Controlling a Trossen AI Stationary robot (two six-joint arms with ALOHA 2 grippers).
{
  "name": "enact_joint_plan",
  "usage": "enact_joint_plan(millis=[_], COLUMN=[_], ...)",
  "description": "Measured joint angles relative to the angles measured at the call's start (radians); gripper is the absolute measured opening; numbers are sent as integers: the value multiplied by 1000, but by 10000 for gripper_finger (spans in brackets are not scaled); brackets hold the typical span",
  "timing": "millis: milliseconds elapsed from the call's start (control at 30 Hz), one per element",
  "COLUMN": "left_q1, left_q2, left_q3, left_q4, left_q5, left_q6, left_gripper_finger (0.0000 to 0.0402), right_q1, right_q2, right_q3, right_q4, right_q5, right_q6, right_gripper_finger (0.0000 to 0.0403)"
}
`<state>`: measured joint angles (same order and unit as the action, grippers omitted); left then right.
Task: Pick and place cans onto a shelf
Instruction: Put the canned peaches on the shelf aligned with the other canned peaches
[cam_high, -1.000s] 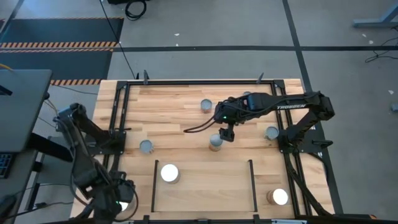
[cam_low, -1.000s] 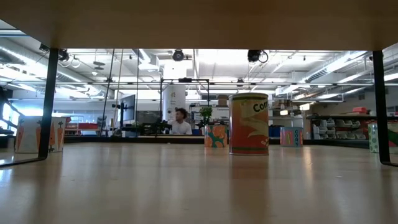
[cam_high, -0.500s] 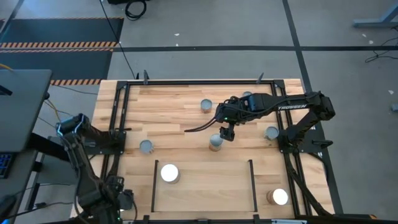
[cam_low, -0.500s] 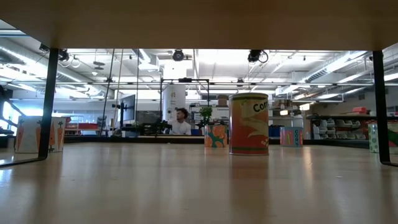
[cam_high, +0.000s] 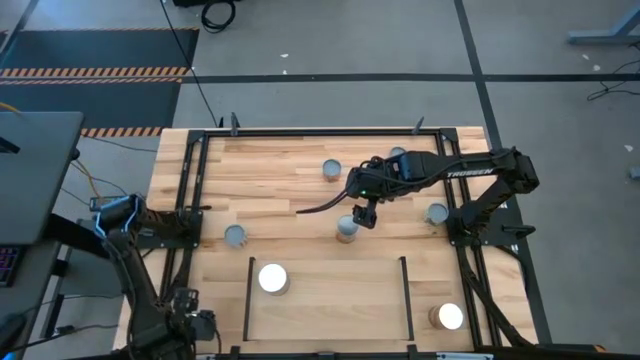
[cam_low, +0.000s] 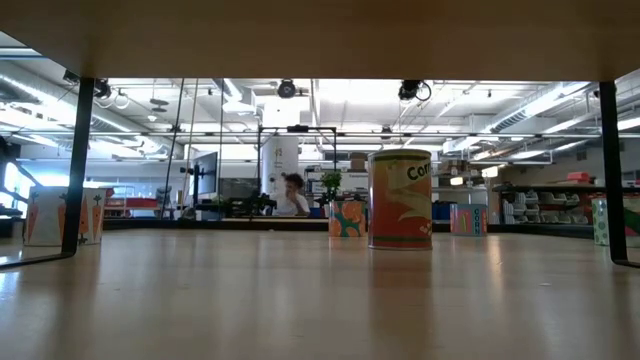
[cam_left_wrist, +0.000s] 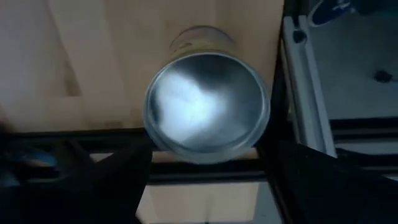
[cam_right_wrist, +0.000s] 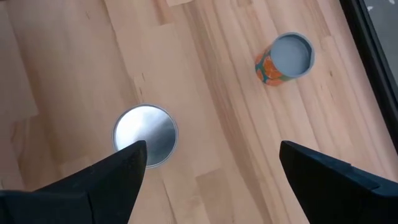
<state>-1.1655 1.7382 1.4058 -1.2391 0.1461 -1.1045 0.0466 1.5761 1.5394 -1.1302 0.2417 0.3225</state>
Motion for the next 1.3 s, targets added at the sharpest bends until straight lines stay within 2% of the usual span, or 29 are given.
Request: enact_joint_plan(millis=[133,267,433,600,767,833,933,1067,1200,1300], left_q1=[-7,-4,-4,13,35,45,63,86,132,187], left_q2=[-1,-1,-2,-2,-11,-32,-61,-112,-119,-120], left_q3=[-63,-93,-123,-199,-200,-163,-62,174,438,566], left_q4=[85,71,143,257,238,198,97,-58,-220,-292], left_q5=[23,-18,-101,-97,-98,-85,-39,-33,-122,-190], left_q6=[-10,-11,-14,-36,-36,-36,-36,-38,-153,-295], left_gripper_finger=[357,357,357,356,321,304,303,303,303,303], right_q1=[1,4,9,10,13,13,13,2,-23,-43], right_q2=[0,0,0,0,-8,-19,-44,-76,-96,-99], right_q3=[0,0,0,0,0,0,0,0,0,0], right_q4=[-1,-1,-2,-6,-40,-63,-80,-81,-76,-72], right_q5=[-1,-24,-28,-61,-61,-61,-56,-52,-51,-50], right_q6=[16,27,27,27,18,12,-4,-10,-2,23], right_gripper_finger=[375,375,375,375,374,373,373,373,373,373])
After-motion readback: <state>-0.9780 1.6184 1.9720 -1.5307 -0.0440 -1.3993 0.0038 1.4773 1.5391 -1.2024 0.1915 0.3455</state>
